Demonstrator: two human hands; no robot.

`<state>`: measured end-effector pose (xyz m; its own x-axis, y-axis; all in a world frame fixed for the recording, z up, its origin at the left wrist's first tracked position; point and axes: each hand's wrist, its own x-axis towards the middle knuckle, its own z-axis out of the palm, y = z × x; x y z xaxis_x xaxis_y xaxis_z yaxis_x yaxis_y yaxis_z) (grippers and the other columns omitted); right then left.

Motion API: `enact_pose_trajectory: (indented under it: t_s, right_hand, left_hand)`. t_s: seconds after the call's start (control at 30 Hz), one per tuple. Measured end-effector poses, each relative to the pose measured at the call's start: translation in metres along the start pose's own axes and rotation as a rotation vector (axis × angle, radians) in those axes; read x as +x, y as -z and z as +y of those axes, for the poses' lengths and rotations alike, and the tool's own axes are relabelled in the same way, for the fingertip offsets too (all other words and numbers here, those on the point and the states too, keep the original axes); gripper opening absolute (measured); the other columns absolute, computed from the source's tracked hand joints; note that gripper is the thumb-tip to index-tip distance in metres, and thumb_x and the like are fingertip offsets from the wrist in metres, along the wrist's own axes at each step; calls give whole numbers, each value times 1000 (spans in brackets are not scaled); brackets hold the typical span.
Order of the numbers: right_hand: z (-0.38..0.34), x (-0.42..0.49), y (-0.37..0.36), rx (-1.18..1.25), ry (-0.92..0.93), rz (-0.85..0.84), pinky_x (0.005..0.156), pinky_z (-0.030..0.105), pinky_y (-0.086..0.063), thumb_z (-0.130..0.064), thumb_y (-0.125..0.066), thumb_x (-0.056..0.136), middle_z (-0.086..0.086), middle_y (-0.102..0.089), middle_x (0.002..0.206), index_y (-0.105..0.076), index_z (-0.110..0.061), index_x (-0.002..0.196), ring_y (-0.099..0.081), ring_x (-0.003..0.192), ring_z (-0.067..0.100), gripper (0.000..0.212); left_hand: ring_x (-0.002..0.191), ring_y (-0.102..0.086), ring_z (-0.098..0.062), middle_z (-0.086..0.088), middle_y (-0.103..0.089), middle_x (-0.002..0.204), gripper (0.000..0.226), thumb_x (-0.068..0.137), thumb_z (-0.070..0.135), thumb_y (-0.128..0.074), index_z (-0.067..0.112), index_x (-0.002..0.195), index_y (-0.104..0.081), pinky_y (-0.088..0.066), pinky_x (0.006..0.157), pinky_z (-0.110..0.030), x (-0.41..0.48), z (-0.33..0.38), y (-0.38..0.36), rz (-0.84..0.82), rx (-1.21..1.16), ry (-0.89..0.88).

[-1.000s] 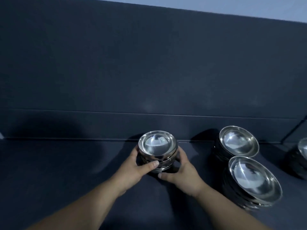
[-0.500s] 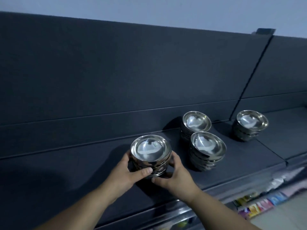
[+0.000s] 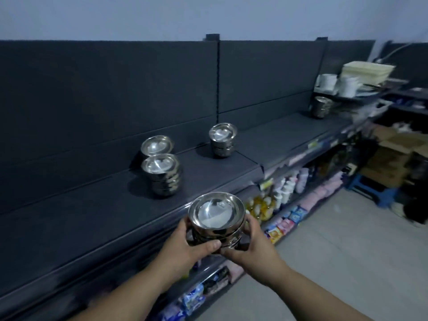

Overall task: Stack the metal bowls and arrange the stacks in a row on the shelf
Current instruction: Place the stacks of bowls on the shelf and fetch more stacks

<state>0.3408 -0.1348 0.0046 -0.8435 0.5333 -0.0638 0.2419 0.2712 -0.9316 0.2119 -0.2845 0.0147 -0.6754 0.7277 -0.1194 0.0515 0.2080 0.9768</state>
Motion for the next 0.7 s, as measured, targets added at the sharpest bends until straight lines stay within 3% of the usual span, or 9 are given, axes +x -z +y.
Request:
enact_pose_trajectory:
  t_s: [0.07,0.17,0.27,0.37,0.43,0.5,0.6,0.7]
  right_hand:
    - [30,-34,50,41,-51,61,98,36,-52,-47,-85,55,-16,-62,124,-32,-43,137,-61,113,3,98]
    - [58,-78,116,103,-105,132,93,33,-55,-24,-82,70,-10,-63,125,-40,-40,133,-64,108,3,77]
    - [74,-106,172,249,-214,132,90,33,-54,-24,-73,78,-8,-65,121,-45,-47,127,-65,107,13,61]
    - [94,-115,215,427,-339,214,89,37,-54,-47,-66,71,-6,-67,121,-51,-44,124,-66,103,23,56]
    - [107,-111,238,471,-371,283,87,36,-55,-61,-62,74,-7,-63,126,-53,-43,123,-64,107,26,53]
    - [120,-100,260,510,-399,327,92,40,-54,-68,-59,77,-6,-60,129,-53,-40,123,-63,110,28,54]
    - [140,-72,295,540,-437,369,97,46,-51,-67,-55,82,0,-56,132,-52,-35,122,-62,112,30,52]
    - [153,-33,332,569,-467,418,96,46,-52,-68,-58,78,2,-55,133,-52,-35,124,-61,112,31,57]
  left_hand:
    - [106,-61,-5,13,-65,118,85,52,50,-88,41,125,-45,-48,94,-24,-6,7,-58,-105,16,-9]
    - [118,-55,-8,14,-61,127,104,42,69,-84,41,133,-42,-40,109,-39,-8,13,-130,-209,33,-26]
    - [120,-51,0,19,-56,128,91,54,58,-85,40,132,-41,-42,105,-30,2,23,-188,-309,31,-8]
    - [100,-51,18,26,-54,118,58,74,31,-79,43,119,-45,-44,78,-6,22,31,-239,-404,14,-8]
    - [94,-51,20,29,-53,113,56,77,25,-78,43,118,-43,-42,68,2,39,37,-269,-464,24,-25]
    - [102,-51,15,28,-55,113,62,75,25,-81,47,118,-42,-42,70,2,64,40,-295,-506,33,-40]
    - [114,-51,3,27,-54,119,70,66,37,-86,57,114,-39,-41,91,-17,111,41,-329,-563,73,-59]
    - [118,-50,-1,26,-52,120,78,69,32,-85,45,129,-37,-41,93,-16,168,44,-361,-597,70,-49]
